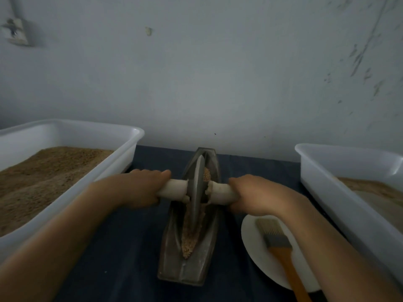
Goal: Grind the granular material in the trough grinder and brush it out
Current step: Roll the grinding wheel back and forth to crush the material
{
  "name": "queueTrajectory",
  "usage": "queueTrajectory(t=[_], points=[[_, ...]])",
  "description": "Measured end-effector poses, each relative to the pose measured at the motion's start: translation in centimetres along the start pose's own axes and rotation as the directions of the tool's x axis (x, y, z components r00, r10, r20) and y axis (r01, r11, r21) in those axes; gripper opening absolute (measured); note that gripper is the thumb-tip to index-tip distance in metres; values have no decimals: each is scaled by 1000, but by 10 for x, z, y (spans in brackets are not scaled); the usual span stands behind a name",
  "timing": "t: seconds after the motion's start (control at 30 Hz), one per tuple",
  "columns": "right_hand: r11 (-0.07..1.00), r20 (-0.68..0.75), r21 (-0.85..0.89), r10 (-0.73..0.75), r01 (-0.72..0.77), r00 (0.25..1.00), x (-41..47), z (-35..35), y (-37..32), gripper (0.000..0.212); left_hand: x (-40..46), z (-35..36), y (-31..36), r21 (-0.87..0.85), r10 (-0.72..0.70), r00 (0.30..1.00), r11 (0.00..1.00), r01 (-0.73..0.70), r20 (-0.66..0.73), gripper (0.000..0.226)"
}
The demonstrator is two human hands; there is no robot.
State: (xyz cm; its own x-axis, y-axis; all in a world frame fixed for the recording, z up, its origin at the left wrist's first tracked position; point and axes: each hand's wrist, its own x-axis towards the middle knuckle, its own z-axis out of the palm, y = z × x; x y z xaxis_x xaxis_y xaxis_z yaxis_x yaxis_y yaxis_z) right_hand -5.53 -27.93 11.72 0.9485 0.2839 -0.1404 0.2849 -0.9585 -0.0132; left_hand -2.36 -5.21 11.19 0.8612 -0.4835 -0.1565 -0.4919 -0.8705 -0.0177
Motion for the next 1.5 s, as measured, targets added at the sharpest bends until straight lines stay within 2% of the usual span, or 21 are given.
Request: queueTrajectory(t=[0.07, 0.13, 0.27, 0.37, 0.5, 0.63, 0.73, 0.87, 1.03, 1.13, 1.23, 1.37, 1.43, 1.5], points=[[999, 107, 38, -29, 25, 994, -10, -7, -4, 27, -10, -8, -1, -68, 33, 990, 997, -24, 134, 34], [998, 156, 35, -48, 43, 987, -17, -11, -7, 28, -16, -13, -2, -93, 58, 978, 995, -40, 202, 33], [999, 129, 17, -40, 38, 991, -12, -9, -7, 28, -12, -8, -4, -131, 51, 984, 991, -29, 171, 31], [1000, 4, -14, -23, 23, 1000, 1, -1, -1, 26, -1, -1, -5, -120, 32, 998, 992, -24, 62, 29], [995, -262, -102, -33, 7, 964, 21, 17, 16, 24, 18, 10, -7, 20, -23, 985, 999, 27, -172, 25], [983, -478, -180, -46, -46, 877, 34, 31, 23, 30, 37, 25, -7, 133, -42, 900, 985, 110, -435, 32], [984, -505, -169, -35, -59, 863, 36, 33, 24, 29, 39, 29, -6, 136, -20, 858, 985, 104, -513, 32], [991, -387, -133, -30, -23, 922, 27, 26, 19, 25, 31, 24, -7, 139, -22, 914, 987, 85, -406, 36], [999, -65, -41, 8, -11, 998, 7, 5, 5, 26, 6, 3, 0, 57, -4, 996, 998, 9, -92, 36], [999, 106, 22, -42, 39, 993, -10, -8, -2, 23, -11, -11, 3, -50, 27, 992, 999, -21, 124, 33], [998, 165, 24, -69, 65, 984, -21, -15, -7, 22, -20, -17, 1, -110, 53, 970, 994, -28, 237, 30], [999, 122, 36, -45, 40, 992, -11, -11, -5, 27, -14, -12, -1, -164, 42, 977, 986, -7, 209, 28], [1000, 43, 17, -26, 26, 999, -1, -4, -1, 26, -4, -6, -3, -143, 13, 993, 990, 5, 121, 29], [999, -108, -47, -24, 19, 994, 10, 6, 7, 21, 10, 2, -6, -61, -27, 999, 998, 25, -26, 30]])
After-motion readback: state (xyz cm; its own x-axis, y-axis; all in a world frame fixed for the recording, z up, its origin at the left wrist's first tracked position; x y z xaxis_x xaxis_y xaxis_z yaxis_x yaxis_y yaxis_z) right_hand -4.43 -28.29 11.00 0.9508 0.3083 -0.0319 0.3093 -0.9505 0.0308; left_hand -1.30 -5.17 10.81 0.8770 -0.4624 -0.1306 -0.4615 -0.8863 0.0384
